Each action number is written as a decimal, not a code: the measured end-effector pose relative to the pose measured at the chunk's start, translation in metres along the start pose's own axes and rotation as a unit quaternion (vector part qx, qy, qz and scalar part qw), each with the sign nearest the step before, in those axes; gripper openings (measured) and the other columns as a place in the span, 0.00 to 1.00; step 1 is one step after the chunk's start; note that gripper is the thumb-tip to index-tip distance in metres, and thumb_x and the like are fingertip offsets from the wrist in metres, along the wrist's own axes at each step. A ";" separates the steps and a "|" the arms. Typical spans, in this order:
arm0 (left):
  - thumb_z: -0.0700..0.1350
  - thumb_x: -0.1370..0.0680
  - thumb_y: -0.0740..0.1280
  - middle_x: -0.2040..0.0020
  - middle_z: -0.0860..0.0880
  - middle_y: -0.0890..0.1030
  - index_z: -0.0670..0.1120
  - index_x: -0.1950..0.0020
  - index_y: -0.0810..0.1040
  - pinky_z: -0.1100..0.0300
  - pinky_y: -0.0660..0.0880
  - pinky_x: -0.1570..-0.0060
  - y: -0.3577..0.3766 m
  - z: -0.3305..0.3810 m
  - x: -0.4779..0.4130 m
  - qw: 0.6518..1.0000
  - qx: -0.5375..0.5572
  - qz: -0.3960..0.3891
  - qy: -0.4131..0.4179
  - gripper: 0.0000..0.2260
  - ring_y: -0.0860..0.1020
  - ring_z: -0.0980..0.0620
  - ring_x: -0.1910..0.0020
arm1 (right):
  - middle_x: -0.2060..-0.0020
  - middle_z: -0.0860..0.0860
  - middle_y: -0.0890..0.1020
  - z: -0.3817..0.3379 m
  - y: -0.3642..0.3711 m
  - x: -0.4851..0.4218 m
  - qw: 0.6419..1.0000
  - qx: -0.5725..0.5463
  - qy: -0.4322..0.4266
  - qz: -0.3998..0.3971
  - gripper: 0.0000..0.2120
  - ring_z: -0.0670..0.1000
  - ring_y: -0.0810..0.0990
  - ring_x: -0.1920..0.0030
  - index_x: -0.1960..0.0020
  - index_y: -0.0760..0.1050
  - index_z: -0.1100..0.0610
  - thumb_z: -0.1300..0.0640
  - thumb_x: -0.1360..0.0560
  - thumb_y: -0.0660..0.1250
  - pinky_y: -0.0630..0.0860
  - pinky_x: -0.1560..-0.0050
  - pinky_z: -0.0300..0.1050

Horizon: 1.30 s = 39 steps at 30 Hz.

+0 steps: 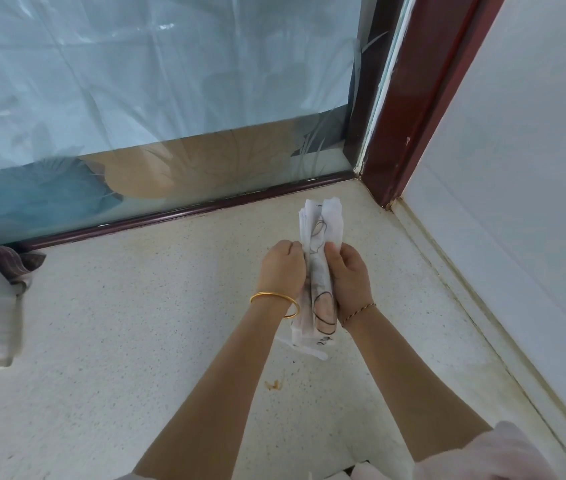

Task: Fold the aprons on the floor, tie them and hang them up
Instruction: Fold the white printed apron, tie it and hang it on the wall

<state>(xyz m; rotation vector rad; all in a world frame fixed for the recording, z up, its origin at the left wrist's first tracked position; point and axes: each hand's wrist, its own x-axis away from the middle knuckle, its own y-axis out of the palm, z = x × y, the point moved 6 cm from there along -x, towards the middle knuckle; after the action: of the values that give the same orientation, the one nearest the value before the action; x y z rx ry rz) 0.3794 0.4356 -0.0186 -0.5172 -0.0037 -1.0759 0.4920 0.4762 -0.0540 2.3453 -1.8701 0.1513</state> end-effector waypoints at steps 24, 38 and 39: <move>0.42 0.24 0.61 0.64 0.48 0.77 0.45 0.60 0.78 0.57 0.75 0.60 0.002 -0.006 -0.022 0.870 -0.454 -0.171 0.094 0.08 0.76 0.49 0.62 | 0.58 0.53 0.71 -0.054 0.044 0.023 0.552 0.713 -0.330 -0.279 0.05 0.49 0.65 0.72 0.53 0.72 0.60 0.58 0.22 0.61 0.60 0.73 0.40; 0.41 0.24 0.66 0.44 0.48 0.77 0.46 0.41 0.78 0.58 0.70 0.46 0.006 0.013 -0.002 0.809 -0.459 -0.325 0.171 0.12 0.74 0.48 0.45 | 0.35 0.51 0.73 -0.080 0.023 -0.011 0.636 0.624 -0.318 -0.324 0.11 0.54 0.66 0.31 0.56 0.81 0.54 0.46 0.27 0.68 0.63 0.33 0.50; 0.41 0.24 0.66 0.44 0.49 0.76 0.45 0.40 0.78 0.59 0.69 0.46 0.005 0.014 -0.002 0.808 -0.455 -0.329 0.178 0.13 0.74 0.49 0.45 | 0.36 0.50 0.73 -0.075 0.021 -0.015 0.678 0.591 -0.261 -0.350 0.10 0.51 0.68 0.34 0.54 0.80 0.54 0.47 0.26 0.68 0.64 0.34 0.48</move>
<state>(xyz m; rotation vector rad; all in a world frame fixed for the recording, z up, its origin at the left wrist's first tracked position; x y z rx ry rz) 0.3858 0.4446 -0.0083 -1.2252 0.7518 -1.8438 0.4685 0.4982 0.0180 4.1693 -0.7162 0.9068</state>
